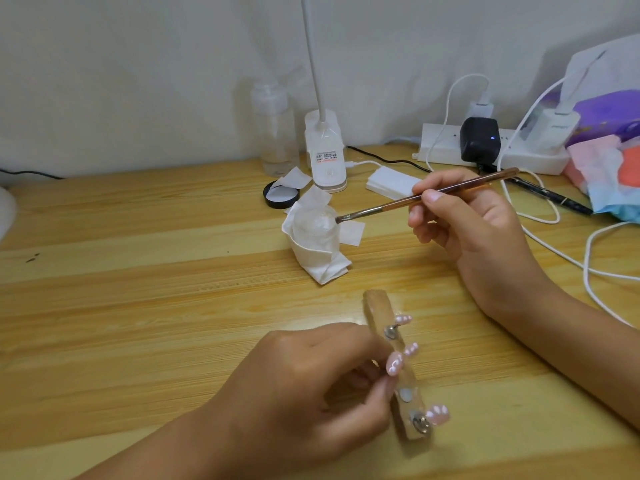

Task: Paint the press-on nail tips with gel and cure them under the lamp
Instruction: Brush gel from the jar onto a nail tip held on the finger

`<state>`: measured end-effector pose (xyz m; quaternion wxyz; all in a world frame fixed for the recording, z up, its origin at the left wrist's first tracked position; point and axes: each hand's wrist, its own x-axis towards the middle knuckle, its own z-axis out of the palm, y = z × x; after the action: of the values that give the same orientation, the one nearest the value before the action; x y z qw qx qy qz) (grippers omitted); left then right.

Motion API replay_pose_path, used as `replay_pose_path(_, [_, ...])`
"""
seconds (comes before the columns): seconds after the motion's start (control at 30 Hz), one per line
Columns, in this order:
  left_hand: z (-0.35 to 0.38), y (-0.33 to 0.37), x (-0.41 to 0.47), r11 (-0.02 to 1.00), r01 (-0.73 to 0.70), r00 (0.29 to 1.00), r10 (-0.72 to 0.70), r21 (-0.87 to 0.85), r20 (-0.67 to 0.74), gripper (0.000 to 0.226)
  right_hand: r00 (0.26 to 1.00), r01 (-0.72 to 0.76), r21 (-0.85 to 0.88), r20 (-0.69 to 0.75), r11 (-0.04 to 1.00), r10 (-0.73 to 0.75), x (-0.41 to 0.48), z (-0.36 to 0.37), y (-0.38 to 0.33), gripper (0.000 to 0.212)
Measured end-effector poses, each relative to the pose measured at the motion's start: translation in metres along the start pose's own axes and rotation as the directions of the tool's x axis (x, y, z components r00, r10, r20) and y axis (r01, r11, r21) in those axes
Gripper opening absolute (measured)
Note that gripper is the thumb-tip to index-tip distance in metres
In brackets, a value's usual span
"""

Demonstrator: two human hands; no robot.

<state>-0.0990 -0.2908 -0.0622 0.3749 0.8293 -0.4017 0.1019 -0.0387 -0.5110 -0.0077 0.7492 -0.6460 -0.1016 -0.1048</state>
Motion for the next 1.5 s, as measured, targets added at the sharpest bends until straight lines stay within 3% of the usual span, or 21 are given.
replay_pose_path(0.17, [-0.029, 0.028, 0.019, 0.991, -0.079, 0.997, 0.08, -0.108, 0.005, 0.008, 1.0, 0.003, 0.001, 0.0, 1.0, -0.003, 0.0, 0.0, 0.0, 0.013])
replay_pose_path(0.27, [-0.035, 0.036, 0.024, 0.93, 0.076, 0.991, -0.111, -0.359, -0.08, 0.005, 1.0, 0.011, 0.001, -0.02, 1.0, -0.011, 0.0, 0.0, 0.0, 0.013])
replay_pose_path(0.33, [-0.038, 0.031, 0.029, 0.776, 0.202, 0.931, -0.342, -0.598, -0.128, 0.011, 0.998, 0.035, -0.003, -0.045, 0.999, -0.036, -0.001, 0.0, 0.0, 0.013])
replay_pose_path(0.47, [-0.04, 0.008, 0.039, 0.549, 0.243, 0.758, -0.622, -0.8, -0.196, 0.01, 0.99, 0.105, -0.05, -0.086, 0.993, -0.109, -0.003, 0.0, 0.0, 0.014])
replay_pose_path(0.6, [-0.042, -0.001, 0.045, 0.423, 0.235, 0.63, -0.752, -0.875, -0.194, 0.005, 0.987, 0.133, -0.064, -0.081, 0.989, -0.138, -0.004, 0.001, -0.001, 0.019])
replay_pose_path(0.7, [-0.042, 0.001, 0.049, 0.341, 0.266, 0.579, -0.804, -0.902, -0.134, 0.007, 0.986, 0.156, -0.068, -0.046, 0.985, -0.159, -0.007, 0.003, -0.002, 0.023])
replay_pose_path(0.87, [-0.046, 0.004, 0.054, 0.254, 0.292, 0.613, -0.79, -0.922, -0.023, 0.007, 0.972, 0.237, -0.171, 0.041, 0.956, -0.233, -0.011, 0.007, -0.001, 0.023])
replay_pose_path(0.97, [-0.049, 0.003, 0.054, 0.167, 0.31, 0.675, -0.732, -0.936, 0.093, 0.013, 0.962, 0.274, -0.203, 0.076, 0.94, -0.263, -0.012, 0.007, -0.001, 0.021])
replay_pose_path(1.07, [-0.05, 0.001, 0.054, 0.151, 0.326, 0.726, -0.672, -0.933, 0.145, 0.018, 0.955, 0.295, -0.206, 0.098, 0.933, -0.281, -0.013, 0.008, -0.002, 0.018])
replay_pose_path(1.17, [-0.048, 0.0, 0.052, 0.187, 0.33, 0.76, -0.634, -0.925, 0.143, 0.006, 0.948, 0.315, -0.23, 0.125, 0.921, -0.293, -0.015, 0.009, -0.002, 0.013])
replay_pose_path(1.27, [-0.044, 0.0, 0.051, 0.257, 0.321, 0.781, -0.617, -0.912, 0.101, 0.017, 0.941, 0.333, -0.284, 0.164, 0.899, -0.297, -0.016, 0.009, -0.002, 0.019])
replay_pose_path(1.37, [-0.041, 0.001, 0.049, 0.361, 0.309, 0.816, -0.576, -0.88, 0.05, 0.012, 0.935, 0.339, -0.31, 0.22, 0.888, -0.28, -0.017, 0.011, -0.002, 0.02])
replay_pose_path(1.5, [-0.039, -0.001, 0.047, 0.428, 0.296, 0.845, -0.534, -0.854, 0.025, 0.009, 0.927, 0.347, -0.381, 0.276, 0.857, -0.252, -0.017, 0.013, -0.001, 0.023])
